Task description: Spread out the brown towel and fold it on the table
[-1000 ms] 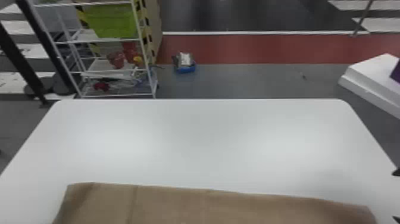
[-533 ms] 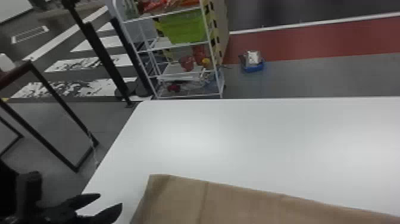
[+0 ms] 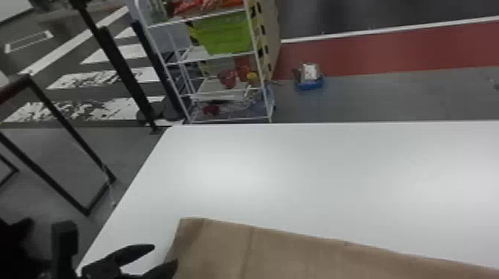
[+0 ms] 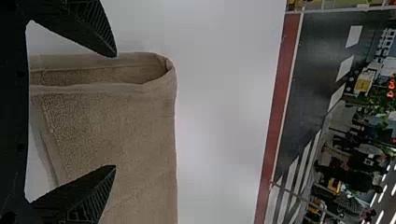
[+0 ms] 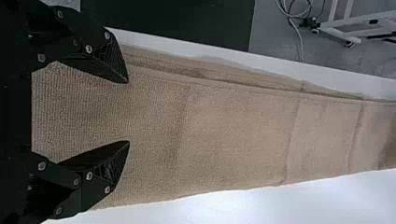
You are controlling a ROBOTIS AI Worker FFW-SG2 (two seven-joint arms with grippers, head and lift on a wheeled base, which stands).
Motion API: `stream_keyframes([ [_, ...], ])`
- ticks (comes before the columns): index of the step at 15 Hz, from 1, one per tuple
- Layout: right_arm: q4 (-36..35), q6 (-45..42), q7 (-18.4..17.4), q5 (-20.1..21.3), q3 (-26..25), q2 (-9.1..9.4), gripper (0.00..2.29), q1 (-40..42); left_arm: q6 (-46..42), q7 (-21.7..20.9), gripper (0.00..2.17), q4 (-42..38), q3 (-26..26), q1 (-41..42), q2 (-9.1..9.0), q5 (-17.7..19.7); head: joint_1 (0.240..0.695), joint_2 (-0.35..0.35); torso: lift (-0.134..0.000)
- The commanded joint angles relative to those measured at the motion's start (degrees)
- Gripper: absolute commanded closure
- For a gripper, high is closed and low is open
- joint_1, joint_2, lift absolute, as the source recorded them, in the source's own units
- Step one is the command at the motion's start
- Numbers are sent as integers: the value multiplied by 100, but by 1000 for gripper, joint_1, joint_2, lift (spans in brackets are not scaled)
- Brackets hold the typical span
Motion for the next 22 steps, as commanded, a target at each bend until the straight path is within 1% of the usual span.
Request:
stream_keyframes([
  [1, -219, 119, 19, -236, -142, -14, 502, 148, 2, 23, 36, -7, -139, 67, -23, 143, 695, 301, -124],
  [3, -377, 101, 19, -209, -142, -49, 505, 368, 2, 67, 56, 20, -262, 93, -23, 134, 695, 288, -124],
  [6, -342, 84, 19, -34, -124, -128, 505, 491, 2, 67, 60, 55, -517, 146, -23, 73, 695, 272, -124],
  [7, -298, 66, 19, -34, -124, -181, 589, 535, 2, 75, 60, 55, -552, 155, -23, 64, 695, 263, -124],
  [8, -236, 14, 19, 10, -124, -198, 589, 535, 2, 75, 60, 64, -561, 155, -23, 64, 695, 237, -124],
  [9, -140, -22, 19, 81, -98, -198, 589, 526, 2, 75, 60, 55, -570, 155, -23, 64, 695, 225, -124],
  [11, 1, -127, 19, 98, -54, -198, 680, 482, -16, 75, 60, 64, -570, 146, -23, 46, 695, 210, -124],
  [12, 27, -127, 19, 63, -45, -198, 684, 447, 2, 67, 60, 72, -570, 155, -23, 46, 695, 203, -124],
  [14, 36, -109, 19, -16, -36, -207, 765, 412, 2, 67, 60, 90, -561, 155, -23, 29, 695, 198, -124],
  [17, 19, -39, 19, -104, -80, -216, 761, 403, 2, 5, 63, 64, -544, 181, -23, 29, 695, 205, -124],
  [20, -69, 31, 19, -403, -212, -251, 758, 429, 2, -21, 63, 37, -535, 181, -23, 20, 695, 201, -124],
  [22, -87, 14, 19, -447, -256, -251, 761, 447, 2, -21, 63, 37, -535, 181, -23, 11, 695, 199, -124],
])
